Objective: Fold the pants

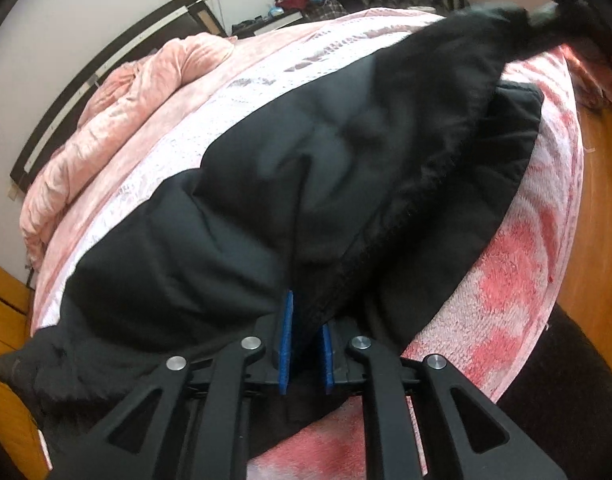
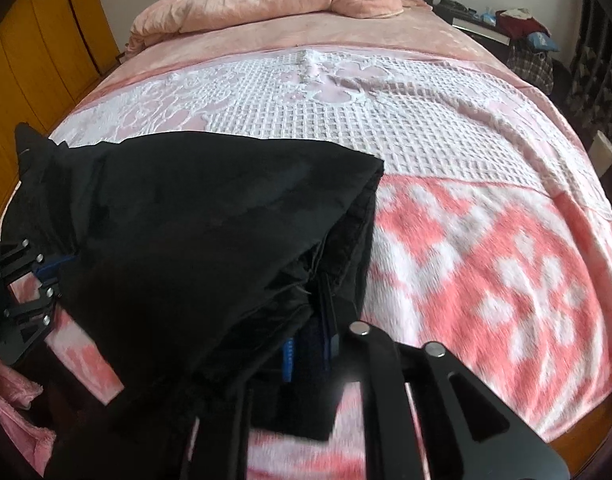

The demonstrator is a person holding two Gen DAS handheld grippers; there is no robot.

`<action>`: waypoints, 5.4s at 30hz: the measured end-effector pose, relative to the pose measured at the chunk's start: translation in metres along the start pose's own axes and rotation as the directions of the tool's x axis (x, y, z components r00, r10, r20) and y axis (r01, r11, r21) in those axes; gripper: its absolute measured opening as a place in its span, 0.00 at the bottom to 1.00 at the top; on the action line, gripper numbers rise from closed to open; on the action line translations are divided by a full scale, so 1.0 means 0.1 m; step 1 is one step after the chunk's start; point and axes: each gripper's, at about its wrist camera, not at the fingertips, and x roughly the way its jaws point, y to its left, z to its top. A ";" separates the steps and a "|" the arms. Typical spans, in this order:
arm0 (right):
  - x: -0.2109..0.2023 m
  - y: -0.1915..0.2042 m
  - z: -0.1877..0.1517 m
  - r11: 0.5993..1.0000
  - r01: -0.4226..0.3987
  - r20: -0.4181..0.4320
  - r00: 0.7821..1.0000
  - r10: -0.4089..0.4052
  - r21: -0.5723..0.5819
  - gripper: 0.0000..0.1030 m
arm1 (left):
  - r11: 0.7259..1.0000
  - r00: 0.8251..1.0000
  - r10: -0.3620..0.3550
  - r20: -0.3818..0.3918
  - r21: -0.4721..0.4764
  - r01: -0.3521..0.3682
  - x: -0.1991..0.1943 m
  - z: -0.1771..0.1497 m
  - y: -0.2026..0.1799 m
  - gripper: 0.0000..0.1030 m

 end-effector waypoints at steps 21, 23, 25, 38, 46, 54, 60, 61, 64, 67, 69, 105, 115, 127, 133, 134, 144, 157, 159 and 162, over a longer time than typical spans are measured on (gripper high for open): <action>0.34 1.09 0.35 0.926 -0.264 -0.067 0.954 0.292 0.270 0.29 | 0.997 0.999 -0.035 0.006 -0.064 0.035 0.03 0.00 0.15 0.15; 0.46 1.14 0.33 0.935 -0.219 -0.110 0.960 0.258 0.277 0.27 | 0.997 0.999 -0.040 0.005 -0.072 0.041 0.04 0.00 0.18 0.16; 0.55 1.16 0.30 0.943 -0.187 -0.145 0.962 0.233 0.276 0.24 | 0.995 0.999 -0.050 0.006 -0.082 0.050 0.03 0.00 0.18 0.18; 0.72 1.25 0.34 0.952 -0.101 -0.212 0.963 0.167 0.288 0.16 | 0.937 0.974 -0.225 -0.009 -0.275 0.214 -0.52 -0.30 0.81 0.57; 0.73 1.47 0.35 0.966 -0.058 -0.224 0.968 0.116 0.251 0.16 | 0.793 0.988 -0.100 -0.119 -0.609 0.007 -0.51 -0.83 2.15 0.70; 0.77 1.58 0.36 0.978 -0.008 -0.241 0.969 0.060 0.209 0.17 | 0.705 0.980 -0.145 -0.135 -0.709 0.007 -0.23 -0.85 2.58 0.80; 0.78 1.78 0.40 0.980 0.006 -0.248 0.968 0.044 0.200 0.18 | 0.651 0.969 -0.204 -0.137 -0.758 0.030 0.00 -0.85 2.77 0.81; 0.78 1.78 0.40 0.980 0.007 -0.248 0.968 0.044 0.200 0.18 | 0.634 0.966 -0.219 -0.135 -0.772 0.036 0.03 -0.85 2.79 0.78; 0.80 1.82 0.41 0.980 0.009 -0.250 0.967 0.042 0.201 0.18 | 0.578 0.950 -0.292 -0.109 -0.812 0.084 0.14 -0.89 2.83 0.39; 0.81 1.82 0.38 0.981 0.011 -0.248 0.968 0.039 0.196 0.18 | 0.525 0.948 -0.314 -0.051 -0.841 0.129 0.11 -0.95 2.83 0.24; 0.81 1.80 0.37 0.980 0.007 -0.248 0.968 0.043 0.198 0.18 | 0.514 0.956 -0.293 -0.018 -0.846 0.141 0.01 -0.98 2.80 0.21; 0.88 1.90 0.48 0.983 0.082 -0.315 0.949 -0.025 0.166 0.20 | 0.483 0.970 -0.240 0.028 -0.864 0.144 -0.89 -1.97 2.14 0.36; 0.85 1.83 0.45 0.981 0.053 -0.305 0.952 0.008 0.189 0.36 | 0.549 0.991 -0.069 -0.111 -0.834 -0.055 -0.47 -2.18 2.59 0.46; 0.16 0.75 0.32 0.927 0.126 -0.203 0.978 -0.056 0.354 0.60 | 0.616 0.998 -0.058 -0.013 -0.787 0.026 -0.62 -1.69 2.36 0.57; 0.26 0.44 0.12 0.910 0.136 -0.247 0.968 -0.038 0.391 0.68 | 0.628 0.994 -0.093 -0.055 -0.778 0.016 -0.36 -1.57 2.27 0.64; 0.30 0.42 0.09 0.911 0.125 -0.245 0.969 -0.027 0.393 0.68 | 0.631 0.994 -0.093 -0.062 -0.776 0.010 -0.33 -1.57 2.26 0.64; 0.11 0.55 0.13 0.926 0.090 -0.198 0.980 -0.017 0.368 0.34 | 0.646 0.993 -0.074 -0.088 -0.763 -0.020 -0.26 -1.57 2.21 0.66; -0.11 0.94 0.57 0.960 0.220 -0.152 0.969 -0.194 0.174 0.63 | 0.676 0.999 0.003 -0.047 -0.736 -0.037 -0.57 -1.60 2.41 0.69; -0.09 1.34 0.81 0.991 0.111 -0.119 0.988 -0.101 0.080 0.63 | 0.676 0.998 0.032 -0.055 -0.734 -0.062 -0.63 -1.64 2.51 0.70; 0.09 2.00 1.17 0.996 -0.087 -0.119 0.989 0.083 -0.032 0.63 | 0.651 0.996 0.065 -0.068 -0.753 -0.095 -0.67 -1.79 2.68 0.70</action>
